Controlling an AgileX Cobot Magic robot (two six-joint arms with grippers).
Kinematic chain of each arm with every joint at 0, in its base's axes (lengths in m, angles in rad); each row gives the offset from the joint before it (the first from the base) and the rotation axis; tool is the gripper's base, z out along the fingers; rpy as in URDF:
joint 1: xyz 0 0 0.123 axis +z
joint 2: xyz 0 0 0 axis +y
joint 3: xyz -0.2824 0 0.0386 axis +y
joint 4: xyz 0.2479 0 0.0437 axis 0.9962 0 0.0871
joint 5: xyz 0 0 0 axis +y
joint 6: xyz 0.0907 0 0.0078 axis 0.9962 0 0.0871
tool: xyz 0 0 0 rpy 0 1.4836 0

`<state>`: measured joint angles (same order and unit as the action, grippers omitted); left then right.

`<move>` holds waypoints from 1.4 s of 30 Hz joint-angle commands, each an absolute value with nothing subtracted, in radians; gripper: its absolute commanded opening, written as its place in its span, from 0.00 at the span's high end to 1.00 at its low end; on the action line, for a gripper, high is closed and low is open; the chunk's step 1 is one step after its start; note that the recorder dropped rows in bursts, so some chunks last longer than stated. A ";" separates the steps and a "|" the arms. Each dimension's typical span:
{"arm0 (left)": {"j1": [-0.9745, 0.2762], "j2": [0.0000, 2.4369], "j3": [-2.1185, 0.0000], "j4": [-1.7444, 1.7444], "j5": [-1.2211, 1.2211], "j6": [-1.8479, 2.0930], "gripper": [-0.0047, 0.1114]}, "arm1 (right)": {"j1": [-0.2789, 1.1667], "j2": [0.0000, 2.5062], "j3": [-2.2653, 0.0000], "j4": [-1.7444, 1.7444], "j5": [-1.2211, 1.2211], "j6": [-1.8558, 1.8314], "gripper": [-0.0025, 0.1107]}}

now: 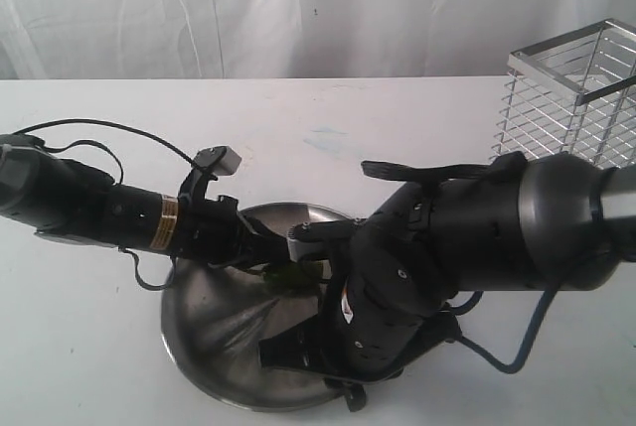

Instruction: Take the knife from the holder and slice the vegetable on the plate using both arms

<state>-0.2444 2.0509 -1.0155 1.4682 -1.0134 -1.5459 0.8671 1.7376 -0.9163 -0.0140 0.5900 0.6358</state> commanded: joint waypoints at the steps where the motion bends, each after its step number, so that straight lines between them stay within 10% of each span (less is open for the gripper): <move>1: -0.242 2.037 -1.008 1.375 -1.110 -1.505 0.96 | 0.865 1.737 -0.919 -0.034 0.617 0.659 0.98; 42: -0.361 2.035 -1.050 1.228 -0.894 -1.280 0.96 | 0.865 1.737 -0.919 -0.029 0.604 0.659 0.98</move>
<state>-0.3525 2.0486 -1.0293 1.2259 -0.8516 -1.2826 0.8671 1.7376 -0.9163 -0.0227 0.5967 0.6577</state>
